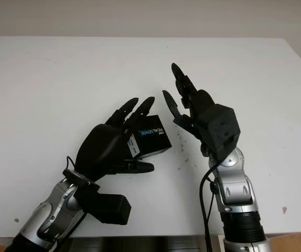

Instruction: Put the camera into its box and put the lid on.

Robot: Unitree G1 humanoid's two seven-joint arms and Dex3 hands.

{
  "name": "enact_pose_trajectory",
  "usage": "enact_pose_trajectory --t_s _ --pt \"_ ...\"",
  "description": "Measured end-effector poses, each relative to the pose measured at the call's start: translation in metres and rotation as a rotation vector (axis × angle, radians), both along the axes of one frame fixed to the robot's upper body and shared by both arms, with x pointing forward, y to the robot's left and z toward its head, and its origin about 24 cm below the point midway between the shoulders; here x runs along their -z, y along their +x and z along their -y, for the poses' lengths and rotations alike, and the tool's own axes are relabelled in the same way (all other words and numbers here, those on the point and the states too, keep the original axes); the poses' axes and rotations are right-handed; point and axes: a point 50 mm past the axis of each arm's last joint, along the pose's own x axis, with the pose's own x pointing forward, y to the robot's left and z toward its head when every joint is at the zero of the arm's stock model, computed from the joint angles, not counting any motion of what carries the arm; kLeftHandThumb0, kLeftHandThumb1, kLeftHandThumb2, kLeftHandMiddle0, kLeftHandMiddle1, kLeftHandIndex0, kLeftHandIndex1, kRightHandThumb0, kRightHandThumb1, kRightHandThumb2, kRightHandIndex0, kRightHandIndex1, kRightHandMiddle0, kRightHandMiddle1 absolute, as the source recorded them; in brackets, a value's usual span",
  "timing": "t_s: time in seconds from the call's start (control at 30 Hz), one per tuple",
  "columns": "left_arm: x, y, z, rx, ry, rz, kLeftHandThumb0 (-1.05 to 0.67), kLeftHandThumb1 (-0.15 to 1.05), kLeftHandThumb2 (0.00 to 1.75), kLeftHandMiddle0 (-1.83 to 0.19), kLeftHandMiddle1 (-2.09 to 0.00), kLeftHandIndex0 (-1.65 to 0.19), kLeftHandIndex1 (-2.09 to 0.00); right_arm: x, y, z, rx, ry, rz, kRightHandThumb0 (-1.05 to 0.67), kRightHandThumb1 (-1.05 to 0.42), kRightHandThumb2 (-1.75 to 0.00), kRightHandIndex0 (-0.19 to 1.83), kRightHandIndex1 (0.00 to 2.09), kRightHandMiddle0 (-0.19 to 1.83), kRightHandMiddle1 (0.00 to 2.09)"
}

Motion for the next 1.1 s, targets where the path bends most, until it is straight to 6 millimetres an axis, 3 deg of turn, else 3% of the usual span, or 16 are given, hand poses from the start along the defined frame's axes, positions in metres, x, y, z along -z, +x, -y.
enact_pose_trajectory --t_s 0.1,0.23,0.47,1.1 --pt "0.0009 0.0000 -0.0004 0.003 0.003 0.006 -0.54 1.00 0.06 0.19 -0.98 -0.18 -0.23 0.0005 -0.0002 0.0002 0.001 -0.002 -0.001 -0.64 -1.05 -0.55 0.02 0.05 0.02 0.06" --pt "0.0007 0.0012 -0.0013 0.003 0.006 0.032 -0.41 1.03 0.06 0.17 -1.25 0.03 -0.94 0.0005 -0.0002 0.0002 0.002 -0.002 -0.001 -0.65 -1.05 -0.54 0.02 0.06 0.03 0.06" --pt "0.0013 0.0016 -0.0009 0.012 0.001 0.075 -0.23 1.05 0.16 0.01 -1.63 0.01 -1.34 0.0005 -0.0002 0.0004 0.004 -0.001 -0.001 -0.65 -1.05 -0.55 0.02 0.05 0.02 0.05" --pt "0.0008 0.0026 -0.0014 0.037 -0.038 0.053 -0.10 1.05 0.08 -0.08 -1.66 0.00 -1.49 0.0017 -0.0009 0.0003 0.008 0.005 -0.005 -0.64 -1.05 -0.55 0.01 0.05 0.01 0.05"
